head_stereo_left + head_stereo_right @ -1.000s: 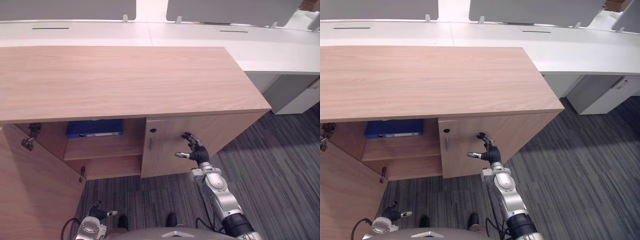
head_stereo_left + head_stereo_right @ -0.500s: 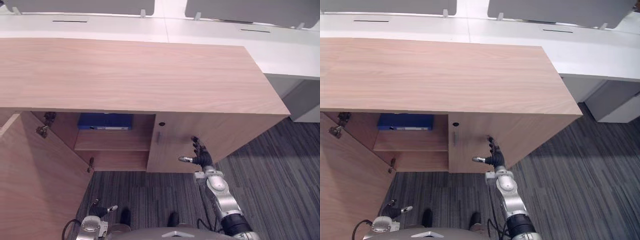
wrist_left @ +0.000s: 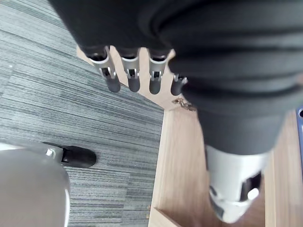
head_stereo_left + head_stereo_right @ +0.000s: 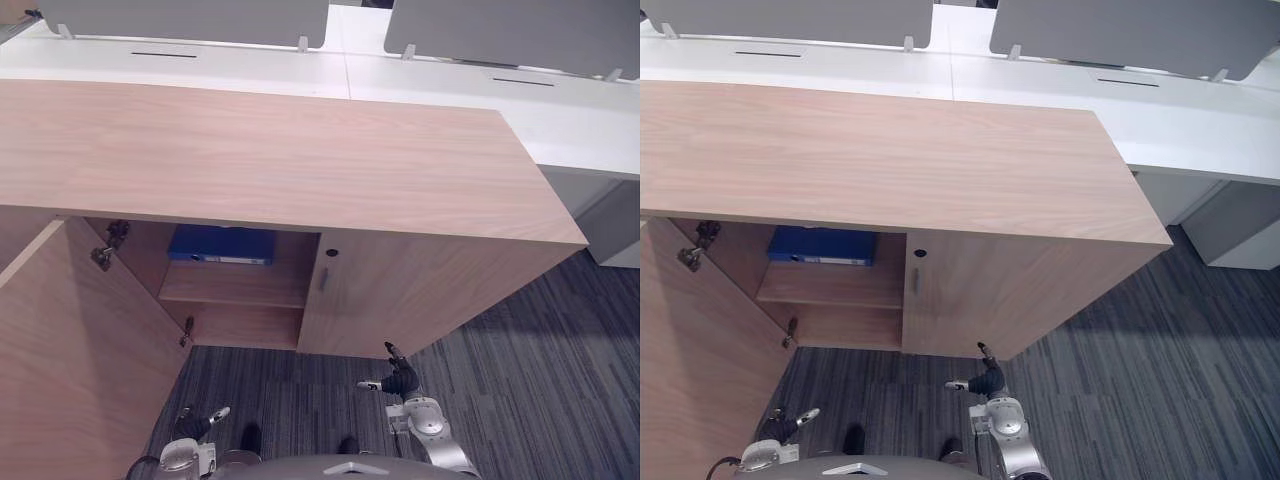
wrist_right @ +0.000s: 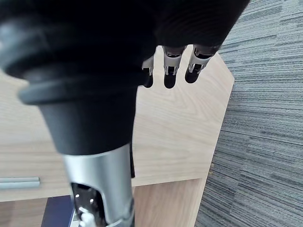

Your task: Walk over to the cabinet, pick up the folder, carry it to the office cabinet, place the folder inside the office cabinet, then close the office cabinet door

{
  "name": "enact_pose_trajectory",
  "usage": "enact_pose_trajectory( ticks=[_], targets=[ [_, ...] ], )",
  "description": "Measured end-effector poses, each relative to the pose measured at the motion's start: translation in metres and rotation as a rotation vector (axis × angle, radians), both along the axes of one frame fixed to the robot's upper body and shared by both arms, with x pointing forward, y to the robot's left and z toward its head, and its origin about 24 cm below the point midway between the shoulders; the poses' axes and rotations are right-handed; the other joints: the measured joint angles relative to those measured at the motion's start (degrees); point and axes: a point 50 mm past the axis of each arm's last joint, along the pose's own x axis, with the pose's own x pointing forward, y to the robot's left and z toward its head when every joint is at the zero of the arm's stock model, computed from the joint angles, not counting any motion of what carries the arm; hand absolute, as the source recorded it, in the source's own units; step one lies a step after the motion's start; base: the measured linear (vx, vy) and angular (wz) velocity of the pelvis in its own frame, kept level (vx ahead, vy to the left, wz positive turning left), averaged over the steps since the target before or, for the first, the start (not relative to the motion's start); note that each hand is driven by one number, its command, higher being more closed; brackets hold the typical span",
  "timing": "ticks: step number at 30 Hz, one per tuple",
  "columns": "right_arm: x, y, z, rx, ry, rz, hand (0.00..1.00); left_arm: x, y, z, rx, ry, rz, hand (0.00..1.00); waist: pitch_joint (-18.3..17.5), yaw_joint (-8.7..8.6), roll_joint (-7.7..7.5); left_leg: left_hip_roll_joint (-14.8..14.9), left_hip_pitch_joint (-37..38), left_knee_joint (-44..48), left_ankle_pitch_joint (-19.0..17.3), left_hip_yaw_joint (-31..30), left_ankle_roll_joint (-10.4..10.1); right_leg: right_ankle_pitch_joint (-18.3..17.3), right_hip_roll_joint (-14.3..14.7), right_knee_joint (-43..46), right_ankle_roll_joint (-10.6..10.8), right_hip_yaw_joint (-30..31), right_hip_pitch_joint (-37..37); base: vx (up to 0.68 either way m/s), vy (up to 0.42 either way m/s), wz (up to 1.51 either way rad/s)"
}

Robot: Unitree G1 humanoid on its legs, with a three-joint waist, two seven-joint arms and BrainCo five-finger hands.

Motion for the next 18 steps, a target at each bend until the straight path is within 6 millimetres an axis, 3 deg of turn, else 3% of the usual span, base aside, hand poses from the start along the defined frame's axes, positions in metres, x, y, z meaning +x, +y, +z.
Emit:
enact_pose_trajectory(
  ticks=[6, 9, 13, 15, 16, 17, 18],
  targets=[
    [-0.006, 0.005, -0.01, -0.02, 0.06, 0.042, 0.0, -0.019, 0.011, 0.0, -0.006, 0.002, 0.144, 0.0, 0.3, 1.21, 0.43, -0.2, -0.4, 0.0, 0.7, -3.9, -0.5, -1.4, -0.1, 1.1, -0.3, -3.5, 1.4, -0.01, -0.029, 0.35],
    [-0.003, 0.008, -0.011, -0.034, 0.069, 0.072, 0.0, -0.019, 0.012, 0.0, -0.004, -0.003, 0.157, 0.0, 1.0, 1.9, 0.74, -0.3, -1.4, 0.0, 1.5, -6.4, -1.0, -2.5, -0.2, 2.6, -0.5, -5.7, 1.3, -0.02, -0.038, 0.48],
    [0.007, 0.008, -0.01, -0.056, 0.062, 0.075, 0.0, -0.019, 0.005, -0.001, -0.02, -0.004, 0.155, 0.0, 3.6, 3.09, 2.55, -0.4, -2.0, 0.0, 2.2, -7.4, -1.2, -5.1, -0.5, 5.8, -0.1, -6.0, 0.8, -0.06, -0.021, 0.35],
    [0.007, 0.008, -0.01, -0.053, 0.062, 0.074, 0.0, -0.011, 0.0, 0.002, -0.029, -0.043, 0.151, 0.0, 3.7, 3.19, 2.89, 0.3, -4.5, 1.3, 0.2, -1.9, 0.1, -6.7, -1.2, 8.2, -0.1, -6.4, -1.3, -0.07, 0.011, 0.45],
    [0.007, 0.008, -0.01, -0.055, 0.061, 0.069, 0.0, -0.007, 0.001, 0.005, -0.021, -0.066, 0.142, 0.0, 3.5, 3.01, 2.7, 0.8, -7.4, 3.5, -2.4, 2.4, 1.8, -6.9, -1.3, 8.0, -0.4, -6.3, -3.1, -0.03, 0.016, 0.56],
    [0.007, 0.008, -0.01, -0.056, 0.06, 0.067, 0.0, 0.002, 0.001, 0.008, -0.019, -0.098, 0.132, 0.0, 3.5, 3.1, 1.85, 1.3, -9.4, 7.2, -3.4, 6.6, 2.0, -6.2, -2.5, 7.6, -1.4, -6.7, -3.8, 0.05, 0.041, 0.52],
    [0.007, 0.007, -0.009, -0.057, 0.06, 0.066, 0.0, 0.005, 0.001, 0.01, -0.016, -0.11, 0.128, 0.0, 3.6, 3.17, 2.27, 2.3, -11.3, 12.6, -3.7, 11.7, 1.8, -6.2, -2.9, 8.6, -1.1, -7.9, -4.1, 0.16, 0.061, 0.51]
  ],
)
